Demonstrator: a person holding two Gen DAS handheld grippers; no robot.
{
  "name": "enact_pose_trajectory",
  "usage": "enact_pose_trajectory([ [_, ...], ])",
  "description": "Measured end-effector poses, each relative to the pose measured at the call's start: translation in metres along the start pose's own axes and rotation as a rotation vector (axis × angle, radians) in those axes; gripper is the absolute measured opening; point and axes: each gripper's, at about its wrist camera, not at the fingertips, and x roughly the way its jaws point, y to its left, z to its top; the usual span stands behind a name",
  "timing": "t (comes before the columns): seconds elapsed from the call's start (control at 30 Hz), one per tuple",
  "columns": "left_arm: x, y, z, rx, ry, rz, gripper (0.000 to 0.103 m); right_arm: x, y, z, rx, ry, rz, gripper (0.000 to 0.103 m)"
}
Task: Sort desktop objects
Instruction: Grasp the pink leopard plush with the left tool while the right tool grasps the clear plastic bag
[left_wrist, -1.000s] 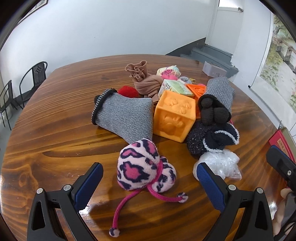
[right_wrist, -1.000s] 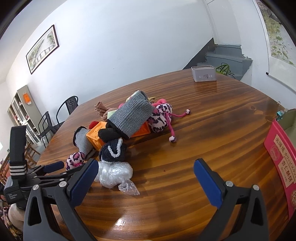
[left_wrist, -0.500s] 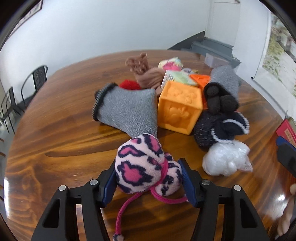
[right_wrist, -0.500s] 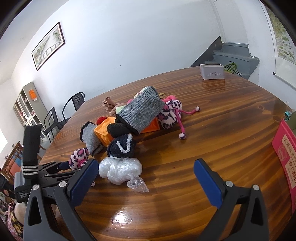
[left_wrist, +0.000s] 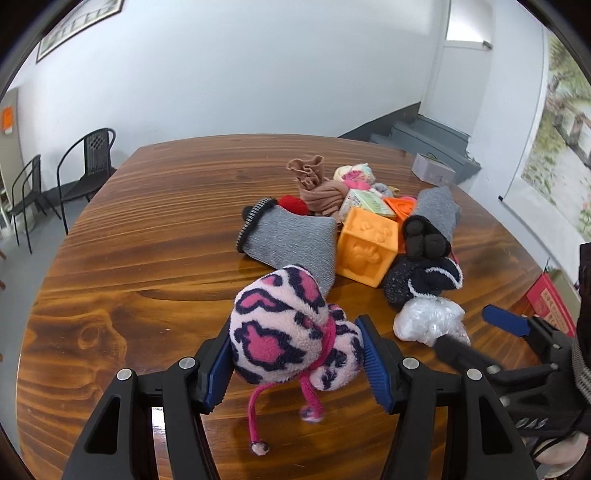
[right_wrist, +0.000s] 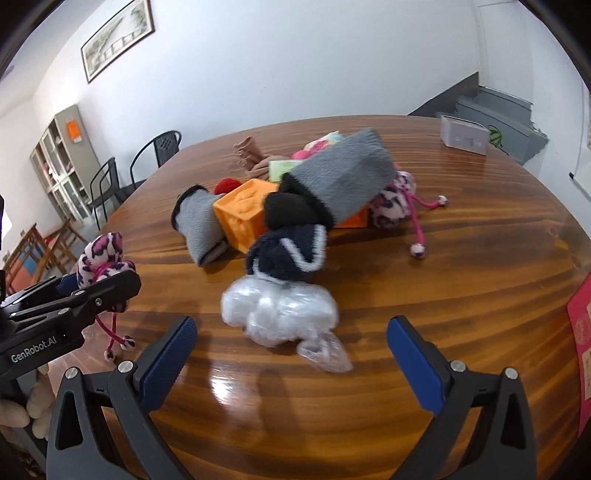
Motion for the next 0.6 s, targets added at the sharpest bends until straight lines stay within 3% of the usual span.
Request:
enact_pose_trajectory([
  [0.1, 0.000, -0.002, -0.001, 0.007, 0.005, -0.005, 0.063, 0.014, 0.013, 0.005, -0.046, 0.029, -0.034, 0.099],
  [0.33, 0.000, -0.008, -0.005, 0.026, 0.018, -0.016, 0.063, 0.034, 0.013, 0.002, -0.060, 0.111, -0.047, 0.073],
  [0.6, -0.001, -0.008, -0.005, 0.021, 0.008, -0.010, 0.063, 0.019, 0.015, -0.006, -0.107, 0.074, -0.057, 0.062],
])
